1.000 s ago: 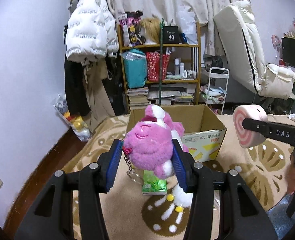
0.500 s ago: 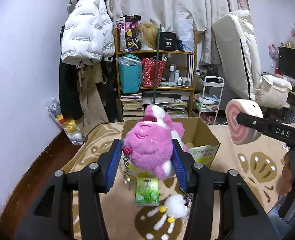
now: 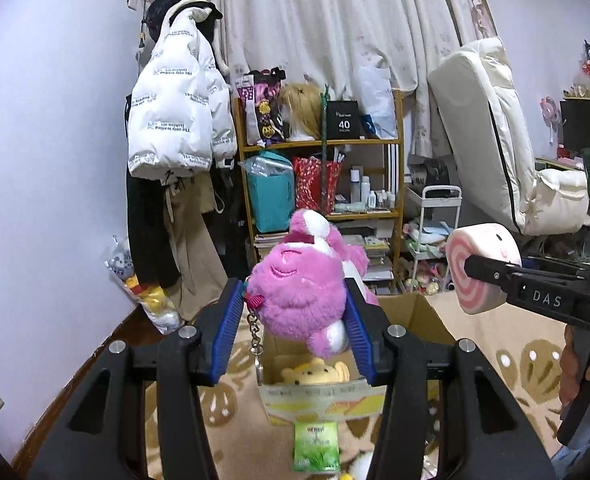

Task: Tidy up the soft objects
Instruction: 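Lift both held pink plushes and carry them over the box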

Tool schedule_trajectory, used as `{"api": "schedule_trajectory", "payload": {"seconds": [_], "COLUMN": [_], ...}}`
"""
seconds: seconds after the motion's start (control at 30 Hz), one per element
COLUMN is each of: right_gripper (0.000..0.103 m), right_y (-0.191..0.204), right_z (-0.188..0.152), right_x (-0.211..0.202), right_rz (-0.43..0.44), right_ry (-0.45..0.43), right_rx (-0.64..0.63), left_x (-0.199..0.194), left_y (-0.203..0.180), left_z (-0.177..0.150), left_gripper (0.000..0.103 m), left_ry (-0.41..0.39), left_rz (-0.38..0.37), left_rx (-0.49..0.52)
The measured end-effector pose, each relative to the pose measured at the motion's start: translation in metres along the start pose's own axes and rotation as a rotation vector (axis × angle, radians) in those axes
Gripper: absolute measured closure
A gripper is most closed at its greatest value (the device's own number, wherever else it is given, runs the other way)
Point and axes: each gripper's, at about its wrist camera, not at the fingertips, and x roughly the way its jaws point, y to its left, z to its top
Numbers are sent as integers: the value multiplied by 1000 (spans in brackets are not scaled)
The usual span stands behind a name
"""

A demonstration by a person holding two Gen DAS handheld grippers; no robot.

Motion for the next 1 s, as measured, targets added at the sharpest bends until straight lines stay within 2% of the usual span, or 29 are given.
{"api": "schedule_trajectory", "payload": {"seconds": [0.4, 0.73, 1.0], "right_gripper": [58, 57, 56], "right_y": [11, 3, -6], "right_z": [15, -12, -26], "right_x": [26, 65, 86], "right_rz": [6, 14, 18], "right_ry": [-29, 51, 99], "right_rx": [-68, -63, -42], "left_x": [37, 64, 87], "left_y": [9, 2, -7], "left_z": [-5, -28, -52], "left_gripper": [54, 54, 54], "left_ry": [17, 90, 167], "left_rz": [6, -42, -47], "left_rx": [-19, 1, 23]}}
